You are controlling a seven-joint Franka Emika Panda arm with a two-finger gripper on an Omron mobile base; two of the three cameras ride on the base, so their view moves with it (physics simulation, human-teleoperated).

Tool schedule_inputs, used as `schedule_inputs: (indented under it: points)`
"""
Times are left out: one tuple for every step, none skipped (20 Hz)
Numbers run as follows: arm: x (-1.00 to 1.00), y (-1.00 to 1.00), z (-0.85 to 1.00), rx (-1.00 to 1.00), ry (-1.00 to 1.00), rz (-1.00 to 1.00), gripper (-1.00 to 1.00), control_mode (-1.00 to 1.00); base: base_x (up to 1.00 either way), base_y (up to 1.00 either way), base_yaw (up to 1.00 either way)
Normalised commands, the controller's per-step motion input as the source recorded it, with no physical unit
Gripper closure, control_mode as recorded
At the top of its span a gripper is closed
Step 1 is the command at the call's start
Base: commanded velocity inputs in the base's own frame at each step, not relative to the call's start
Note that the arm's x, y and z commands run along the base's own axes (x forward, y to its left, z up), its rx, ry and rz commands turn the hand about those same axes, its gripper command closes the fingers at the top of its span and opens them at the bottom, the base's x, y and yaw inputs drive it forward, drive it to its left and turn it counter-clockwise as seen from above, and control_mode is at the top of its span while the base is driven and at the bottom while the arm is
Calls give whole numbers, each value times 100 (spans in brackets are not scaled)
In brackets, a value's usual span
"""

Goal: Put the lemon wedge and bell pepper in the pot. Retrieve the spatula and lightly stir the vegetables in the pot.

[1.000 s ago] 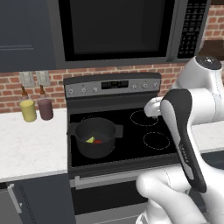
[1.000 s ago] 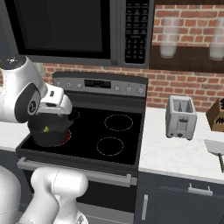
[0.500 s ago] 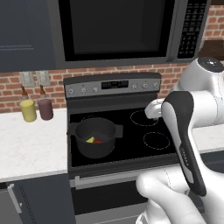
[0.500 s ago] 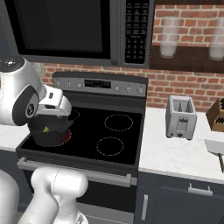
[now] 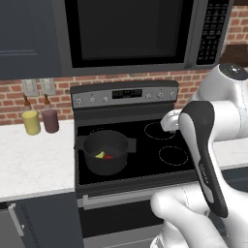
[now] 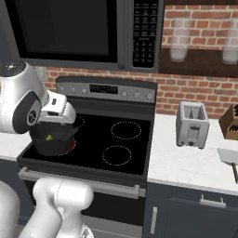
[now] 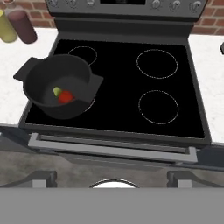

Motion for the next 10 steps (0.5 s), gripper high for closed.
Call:
schedule_inputs:
  points:
    - [0,0,0,0,0,0,-100,100,-4,-29,-5]
    - [0,0,0,0,0,0,-100,100,-1,-52,-7]
    - [0,0,0,0,0,0,-100,100,0,-75,-7]
    - [0,0,0,0,0,0,-100,100,0,-86,-6]
    - [0,0,0,0,0,0,-100,100,0,-95,-6]
    - [0,0,0,0,0,0,-100,100,0,-100,-6]
    - [0,0,0,0,0,0,-100,100,0,-100,-5]
    - [0,0,0,0,0,0,-100,100,-1,-100,-5]
    - [0,0,0,0,0,0,-100,100,-3,-100,-4]
    - [0,0,0,0,0,0,-100,100,-3,-100,-3]
